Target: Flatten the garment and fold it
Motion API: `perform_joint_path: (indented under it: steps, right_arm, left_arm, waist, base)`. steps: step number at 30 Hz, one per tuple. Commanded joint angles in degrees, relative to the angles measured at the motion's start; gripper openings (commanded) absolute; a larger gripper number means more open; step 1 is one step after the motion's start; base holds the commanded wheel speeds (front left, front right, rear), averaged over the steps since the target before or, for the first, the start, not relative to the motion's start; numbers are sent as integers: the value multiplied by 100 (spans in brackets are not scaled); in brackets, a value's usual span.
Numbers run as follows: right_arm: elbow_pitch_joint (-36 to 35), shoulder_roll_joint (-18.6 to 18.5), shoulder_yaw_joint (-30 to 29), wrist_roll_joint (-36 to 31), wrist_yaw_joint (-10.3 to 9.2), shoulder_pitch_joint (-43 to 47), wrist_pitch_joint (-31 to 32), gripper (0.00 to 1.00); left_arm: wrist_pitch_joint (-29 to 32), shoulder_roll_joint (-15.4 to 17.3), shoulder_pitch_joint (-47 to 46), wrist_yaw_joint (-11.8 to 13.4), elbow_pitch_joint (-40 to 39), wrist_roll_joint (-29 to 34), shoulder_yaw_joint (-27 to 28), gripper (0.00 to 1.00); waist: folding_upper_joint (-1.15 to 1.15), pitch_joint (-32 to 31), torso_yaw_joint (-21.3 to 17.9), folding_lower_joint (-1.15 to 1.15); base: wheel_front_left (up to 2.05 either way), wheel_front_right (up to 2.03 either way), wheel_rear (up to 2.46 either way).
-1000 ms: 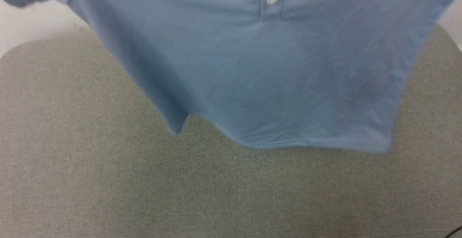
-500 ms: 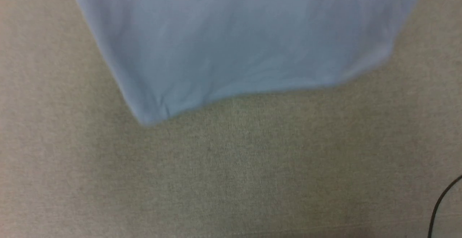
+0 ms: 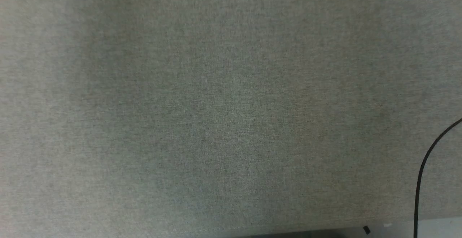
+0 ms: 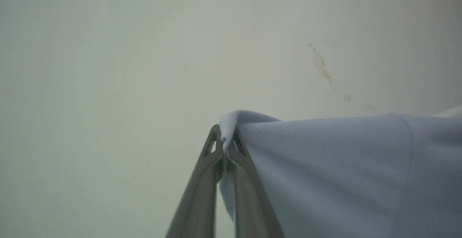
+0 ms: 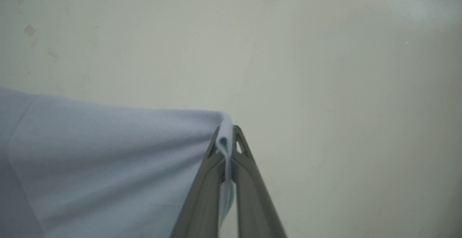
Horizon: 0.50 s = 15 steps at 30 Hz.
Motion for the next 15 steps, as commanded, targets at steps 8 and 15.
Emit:
perform_joint_path:
  steps: [8, 15]
  right_arm:
    - [841, 538, -320, -156, -13, 310, -673, 0]
    - [1027, 720, 65, 108, -13, 1654, -974, 0]
  left_arm:
    - [-222, -455, 192, -279, 774, 228, -86, 0]
    - [-228, -722, 2133, -446, 522, 407, -63, 0]
  waist:
    - [1, 372, 67, -2]
    - [1, -235, 115, -2]
  base:
    - [0, 0, 0]
    - [0, 0, 0]
